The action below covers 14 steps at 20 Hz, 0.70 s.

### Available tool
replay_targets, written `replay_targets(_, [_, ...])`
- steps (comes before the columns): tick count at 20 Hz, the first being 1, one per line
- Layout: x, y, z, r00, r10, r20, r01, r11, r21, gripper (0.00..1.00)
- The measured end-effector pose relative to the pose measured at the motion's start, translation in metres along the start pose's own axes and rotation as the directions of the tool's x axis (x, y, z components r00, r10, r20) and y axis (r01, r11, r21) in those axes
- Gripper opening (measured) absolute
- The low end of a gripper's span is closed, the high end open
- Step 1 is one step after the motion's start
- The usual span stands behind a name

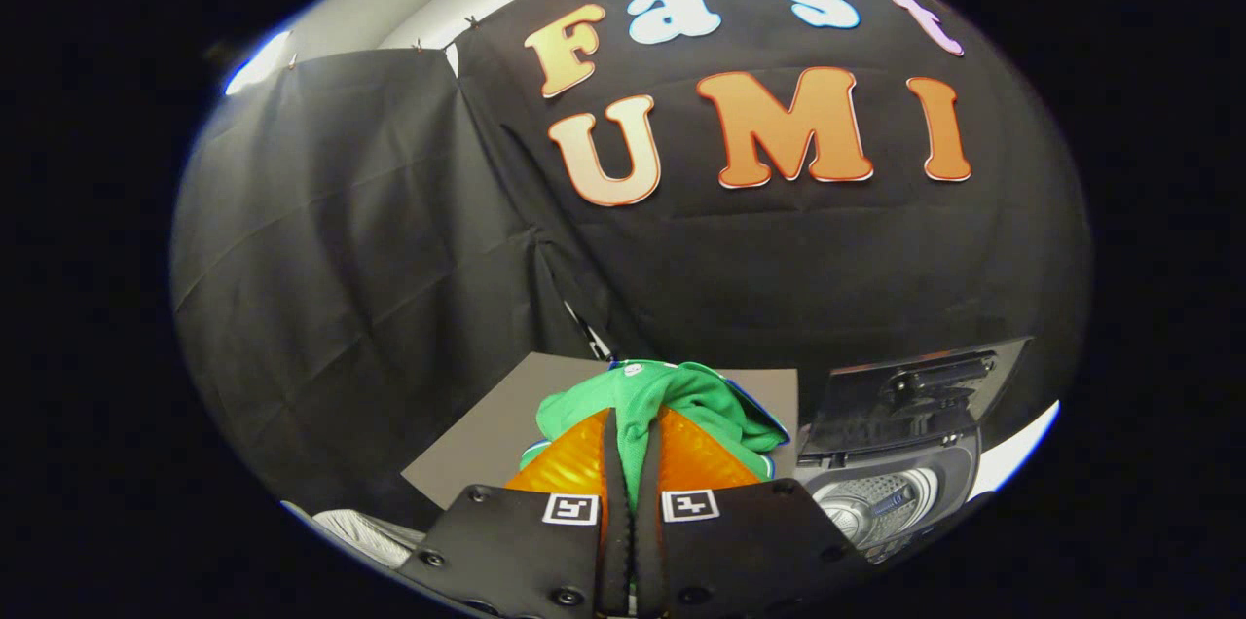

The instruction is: Put the clothes into the washing machine and then close the washing machine lid.

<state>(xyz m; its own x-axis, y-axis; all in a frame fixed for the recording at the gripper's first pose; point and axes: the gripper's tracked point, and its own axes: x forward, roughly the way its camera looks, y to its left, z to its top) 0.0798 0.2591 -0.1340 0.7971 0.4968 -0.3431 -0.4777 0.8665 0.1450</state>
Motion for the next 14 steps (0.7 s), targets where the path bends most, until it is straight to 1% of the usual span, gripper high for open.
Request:
replay_targets(7, [-0.034,-0.061,0.030,0.992,-0.097,0.084,0.092,0.994,0.062,0.10])
replay_targets(14, [-0.060,-0.143,0.045,0.967,-0.227,0.120,0.212,0.969,0.124,0.10])
